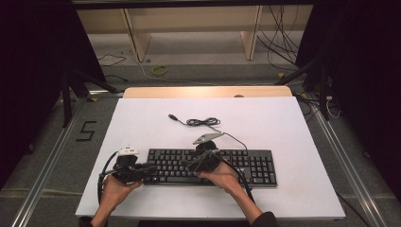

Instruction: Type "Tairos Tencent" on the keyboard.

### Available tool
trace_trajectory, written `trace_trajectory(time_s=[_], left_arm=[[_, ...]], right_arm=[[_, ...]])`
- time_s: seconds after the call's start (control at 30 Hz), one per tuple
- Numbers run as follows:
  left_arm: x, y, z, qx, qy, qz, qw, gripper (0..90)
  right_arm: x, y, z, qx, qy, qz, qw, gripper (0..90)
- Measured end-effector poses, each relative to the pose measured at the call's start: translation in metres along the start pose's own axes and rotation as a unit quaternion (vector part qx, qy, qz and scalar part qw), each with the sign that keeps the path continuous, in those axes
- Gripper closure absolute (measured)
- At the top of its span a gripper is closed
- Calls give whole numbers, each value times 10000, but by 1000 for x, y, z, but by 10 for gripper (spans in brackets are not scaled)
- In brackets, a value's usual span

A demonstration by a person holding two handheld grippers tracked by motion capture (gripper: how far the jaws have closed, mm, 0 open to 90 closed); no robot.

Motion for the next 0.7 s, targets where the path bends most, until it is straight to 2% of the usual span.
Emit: trace_trajectory(time_s=[0.1, 0.17, 0.37, 0.53, 0.7], left_arm=[[-1, 1, 0, 12, 15, 48, 10000, 784], [-2, 1, 1, 15, 46, 100, 9999, 813], [-4, 2, 0, 26, 122, 227, 9997, 880], [-5, 2, 0, 21, 107, 244, 9996, 889], [-6, 4, 2, 41, 123, 303, 9995, 889]], right_arm=[[2, 5, 0, -7, 10, 26, 10000, 452], [3, 8, 1, -13, -15, 31, 10000, 488], [6, 15, 7, -8, -136, 104, 9999, 673], [5, 23, 9, -56, -227, 231, 9995, 799], [5, 28, 10, -57, -225, 302, 9993, 882]])
Point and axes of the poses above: each handheld gripper's, and its own axes: y roughly forward along the jaws, x roughly out of its top, z roughly to its left, the point moved 10 cm from there along y, roughly forward along the jaws, and after that the axes turned 8 degrees about -x, right-handed, at the moved point
